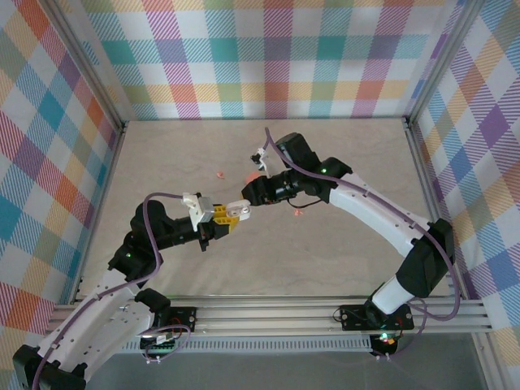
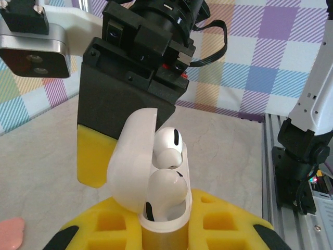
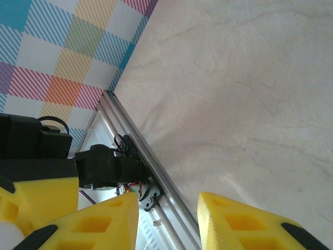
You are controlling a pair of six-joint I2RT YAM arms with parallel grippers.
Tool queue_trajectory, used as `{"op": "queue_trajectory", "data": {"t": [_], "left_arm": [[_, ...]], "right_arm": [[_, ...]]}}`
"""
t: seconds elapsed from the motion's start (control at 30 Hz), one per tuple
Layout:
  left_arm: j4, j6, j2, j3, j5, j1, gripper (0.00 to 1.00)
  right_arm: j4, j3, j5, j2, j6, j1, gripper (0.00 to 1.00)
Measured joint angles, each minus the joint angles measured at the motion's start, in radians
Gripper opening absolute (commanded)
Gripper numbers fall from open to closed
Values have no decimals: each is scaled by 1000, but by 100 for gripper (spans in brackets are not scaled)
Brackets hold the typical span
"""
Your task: Insert wireless bluetooth earbuds into charging case
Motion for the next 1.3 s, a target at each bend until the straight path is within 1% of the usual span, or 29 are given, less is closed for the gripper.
{"op": "queue_trajectory", "data": {"t": [0.27,0.43,0.6,0.67,0.83,1.0,1.13,1.3], "left_arm": [[-7,0,30,3,19,0,0],[-30,-3,64,3,19,0,0],[-21,-22,63,3,15,0,0],[-13,-45,63,3,11,0,0],[8,-173,111,24,11,0,0],[8,-289,199,94,54,0,0],[19,-348,211,134,79,0,0],[84,-423,217,159,93,0,0]], "right_arm": [[8,1,6,-42,-35,3,39],[42,0,-3,-116,-44,6,46],[105,-43,-13,-174,-18,-13,59],[129,-76,-21,-187,0,-31,61],[245,-252,-60,-254,42,-76,62],[391,-424,-81,-366,66,-90,62],[501,-477,-104,-412,66,-90,57],[629,-505,-159,-412,89,-90,58]]}}
